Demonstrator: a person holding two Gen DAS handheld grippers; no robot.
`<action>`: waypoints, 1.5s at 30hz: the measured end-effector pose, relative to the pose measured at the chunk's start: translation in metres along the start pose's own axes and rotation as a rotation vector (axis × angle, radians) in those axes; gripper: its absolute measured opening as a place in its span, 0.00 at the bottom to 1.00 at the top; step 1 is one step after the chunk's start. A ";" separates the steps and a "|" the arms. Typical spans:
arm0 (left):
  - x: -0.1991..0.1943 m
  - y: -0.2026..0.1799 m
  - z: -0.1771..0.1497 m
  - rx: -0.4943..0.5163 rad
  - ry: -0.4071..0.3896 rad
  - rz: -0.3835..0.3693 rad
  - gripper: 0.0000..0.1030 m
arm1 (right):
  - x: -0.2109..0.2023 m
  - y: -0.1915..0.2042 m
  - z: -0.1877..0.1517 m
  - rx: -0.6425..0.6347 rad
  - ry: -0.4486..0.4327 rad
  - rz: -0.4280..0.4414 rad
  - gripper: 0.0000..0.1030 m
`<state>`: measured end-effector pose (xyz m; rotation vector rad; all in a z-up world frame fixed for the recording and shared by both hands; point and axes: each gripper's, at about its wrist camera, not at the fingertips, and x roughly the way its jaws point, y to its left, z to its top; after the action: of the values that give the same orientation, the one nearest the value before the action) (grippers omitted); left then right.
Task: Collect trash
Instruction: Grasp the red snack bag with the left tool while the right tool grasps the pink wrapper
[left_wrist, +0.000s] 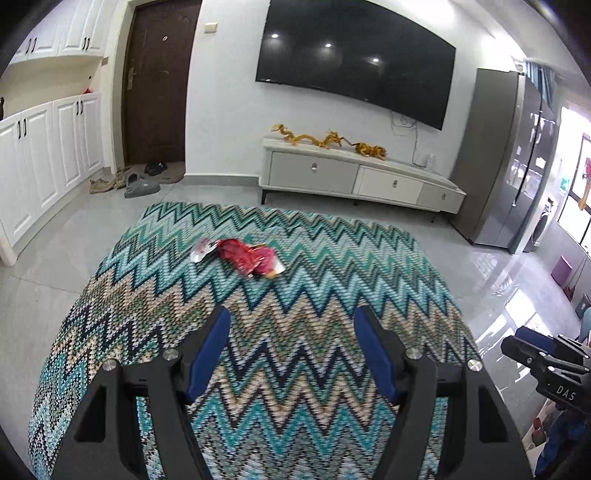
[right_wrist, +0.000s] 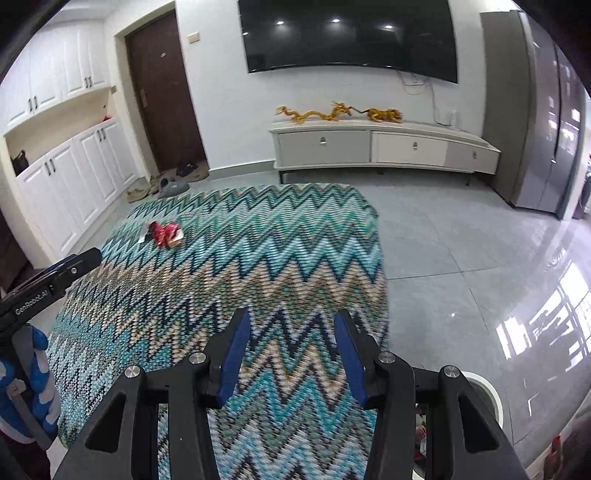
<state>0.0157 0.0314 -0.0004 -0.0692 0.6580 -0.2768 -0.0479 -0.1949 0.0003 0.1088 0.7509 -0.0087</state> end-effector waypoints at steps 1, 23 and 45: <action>0.003 0.004 -0.001 -0.004 0.006 0.006 0.66 | 0.004 0.004 0.002 -0.010 0.005 0.008 0.44; 0.119 0.104 0.040 -0.231 0.182 -0.124 0.66 | 0.133 0.085 0.070 -0.191 0.050 0.293 0.44; 0.199 0.137 0.049 -0.401 0.211 -0.026 0.44 | 0.216 0.101 0.105 -0.156 0.078 0.438 0.42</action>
<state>0.2280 0.1072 -0.1004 -0.4372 0.9163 -0.1744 0.1860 -0.0986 -0.0613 0.1240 0.7901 0.4724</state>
